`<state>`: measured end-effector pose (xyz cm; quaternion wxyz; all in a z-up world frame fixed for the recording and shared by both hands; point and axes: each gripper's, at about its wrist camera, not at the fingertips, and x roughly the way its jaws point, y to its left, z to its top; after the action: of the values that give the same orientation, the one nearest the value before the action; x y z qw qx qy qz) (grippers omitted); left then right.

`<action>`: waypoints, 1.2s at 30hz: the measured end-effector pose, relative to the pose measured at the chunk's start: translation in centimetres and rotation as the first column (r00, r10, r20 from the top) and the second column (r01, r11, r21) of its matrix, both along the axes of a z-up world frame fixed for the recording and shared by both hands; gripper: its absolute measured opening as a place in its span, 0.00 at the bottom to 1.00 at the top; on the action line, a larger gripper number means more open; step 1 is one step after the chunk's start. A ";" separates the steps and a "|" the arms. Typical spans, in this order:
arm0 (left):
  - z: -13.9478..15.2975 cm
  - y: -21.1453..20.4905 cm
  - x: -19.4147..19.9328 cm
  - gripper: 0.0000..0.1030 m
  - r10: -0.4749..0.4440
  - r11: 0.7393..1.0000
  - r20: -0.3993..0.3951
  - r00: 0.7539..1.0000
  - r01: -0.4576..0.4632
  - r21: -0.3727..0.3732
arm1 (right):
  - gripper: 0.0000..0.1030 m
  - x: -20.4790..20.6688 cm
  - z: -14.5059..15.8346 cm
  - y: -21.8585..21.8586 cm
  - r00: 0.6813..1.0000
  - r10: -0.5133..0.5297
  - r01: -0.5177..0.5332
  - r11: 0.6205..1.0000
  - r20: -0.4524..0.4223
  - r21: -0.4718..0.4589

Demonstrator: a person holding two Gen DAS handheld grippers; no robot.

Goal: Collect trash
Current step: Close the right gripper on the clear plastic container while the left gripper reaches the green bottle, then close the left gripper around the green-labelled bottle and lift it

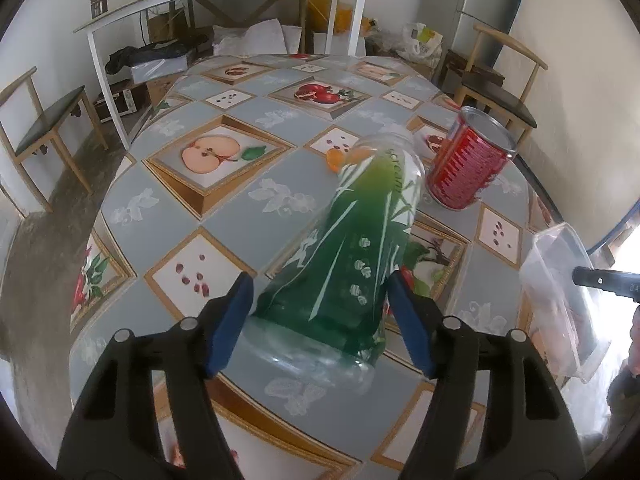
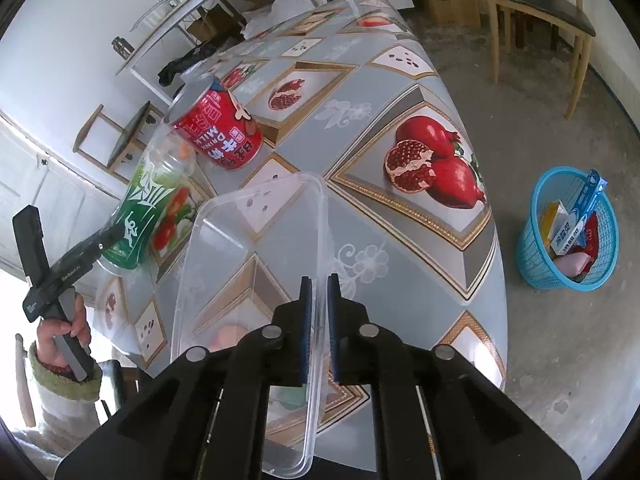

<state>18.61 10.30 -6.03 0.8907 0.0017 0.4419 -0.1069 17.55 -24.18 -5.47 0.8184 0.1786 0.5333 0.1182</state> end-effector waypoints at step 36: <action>-1.9 -5.1 1.8 0.79 -0.138 0.858 -0.319 0.938 -0.048 -0.512 | 0.06 -0.5 -0.4 0.2 1.000 0.019 -0.019 0.999 0.010 0.037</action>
<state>20.45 5.23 -7.97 0.7648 -0.2433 0.5462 -0.2400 17.02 -24.01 -5.90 0.8163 0.1880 0.5289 0.1366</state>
